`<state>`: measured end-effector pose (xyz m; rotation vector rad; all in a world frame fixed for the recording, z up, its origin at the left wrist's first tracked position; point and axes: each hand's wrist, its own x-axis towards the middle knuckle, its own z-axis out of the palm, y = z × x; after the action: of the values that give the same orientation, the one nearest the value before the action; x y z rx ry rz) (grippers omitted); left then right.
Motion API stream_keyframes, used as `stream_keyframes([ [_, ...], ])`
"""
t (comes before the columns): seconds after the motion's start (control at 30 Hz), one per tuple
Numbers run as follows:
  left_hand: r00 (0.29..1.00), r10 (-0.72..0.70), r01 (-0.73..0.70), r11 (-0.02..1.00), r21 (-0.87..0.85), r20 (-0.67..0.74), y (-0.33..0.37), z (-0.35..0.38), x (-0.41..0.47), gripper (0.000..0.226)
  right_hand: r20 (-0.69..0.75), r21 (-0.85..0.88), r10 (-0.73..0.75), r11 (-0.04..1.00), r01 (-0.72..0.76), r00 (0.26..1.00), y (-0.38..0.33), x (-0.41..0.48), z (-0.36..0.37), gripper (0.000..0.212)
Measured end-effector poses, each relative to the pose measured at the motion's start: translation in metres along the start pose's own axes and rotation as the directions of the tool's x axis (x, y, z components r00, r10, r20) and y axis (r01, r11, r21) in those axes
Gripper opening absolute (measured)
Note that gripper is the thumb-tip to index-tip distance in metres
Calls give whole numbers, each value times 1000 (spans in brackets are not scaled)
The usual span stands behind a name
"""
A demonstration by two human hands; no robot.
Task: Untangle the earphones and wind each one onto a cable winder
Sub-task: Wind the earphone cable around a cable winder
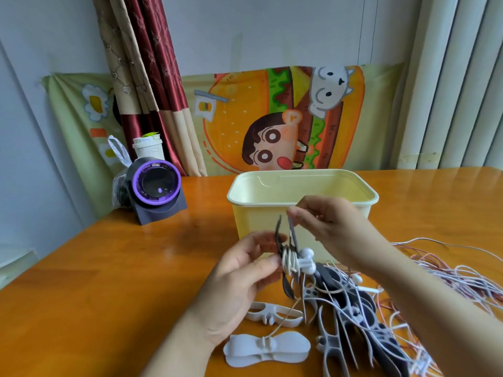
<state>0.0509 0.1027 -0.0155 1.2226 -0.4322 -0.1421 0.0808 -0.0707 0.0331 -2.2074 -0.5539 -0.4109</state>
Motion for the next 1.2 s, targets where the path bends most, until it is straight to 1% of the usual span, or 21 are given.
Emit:
stream_keyframes([
  [0.07, 1000, -15, 13, 976, -216, -5, 3, 0, 1, 29, 72, 19, 7, 1000, -9, 997, 4, -1, 10, 33],
  [0.13, 999, -10, -10, 929, -371, -53, 6, -1, 4, 29, 154, 17, -16, 1000, 13, 988, 4, -4, 19, 34],
  [0.17, 995, -13, -31, 904, -427, -101, 7, -2, 5, 27, 189, 3, -27, 1000, 27, 982, 4, -5, 23, 34],
  [0.23, 974, -47, -64, 879, -472, -221, 8, -6, 8, 26, 244, -40, -44, 998, 56, 969, 2, -7, 27, 30],
  [0.33, 935, -88, -85, 884, -459, -344, 8, -10, 9, 28, 309, -114, -61, 988, 101, 949, -5, -10, 26, 22],
  [0.43, 907, -108, -75, 909, -409, -407, 6, -14, 9, 29, 345, -150, -85, 978, 145, 935, -9, -10, 23, 26],
  [0.5, 897, -95, -54, 946, -320, -431, 4, -15, 10, 29, 346, -164, -91, 974, 156, 934, -13, -11, 19, 26],
  [0.57, 875, -56, -44, 980, -194, -481, 1, -16, 10, 19, 332, -168, -109, 970, 173, 937, -18, -12, 14, 24],
  [0.63, 866, -13, -39, 995, -94, -500, 0, -15, 9, 18, 317, -157, -132, 969, 189, 939, -24, -13, 7, 23],
  [0.73, 892, 58, -28, 997, 74, -448, 0, -12, 7, 20, 248, -159, -149, 968, 192, 957, -31, -12, -2, 23],
  [0.77, 914, 83, -29, 990, 141, -396, 0, -11, 5, 20, 210, -158, -146, 971, 181, 967, -32, -12, -5, 22],
  [0.83, 957, 89, -30, 977, 213, -276, 0, -7, 4, 23, 135, -147, -133, 977, 152, 982, -32, -11, -10, 23],
  [0.87, 970, 75, -22, 975, 222, -232, 1, -5, 3, 24, 101, -137, -124, 981, 138, 987, -32, -11, -11, 23],
  [0.93, 980, 51, -5, 972, 233, -192, 1, -4, 2, 19, 24, -112, -118, 986, 120, 993, -30, -9, -13, 26],
  [1.03, 993, 12, 23, 955, 296, -118, -1, -6, 1, 16, -71, -87, -125, 989, 118, 990, -28, -7, -15, 30],
  [1.13, 999, -38, 38, 945, 326, -4, -1, -6, 0, 29, -119, -1, -88, 996, 89, 989, -24, -6, -14, 30],
  [1.2, 997, -70, 59, 952, 301, 25, -1, -5, -1, 32, -125, 41, -67, 997, 72, 990, -21, -4, -11, 34],
])
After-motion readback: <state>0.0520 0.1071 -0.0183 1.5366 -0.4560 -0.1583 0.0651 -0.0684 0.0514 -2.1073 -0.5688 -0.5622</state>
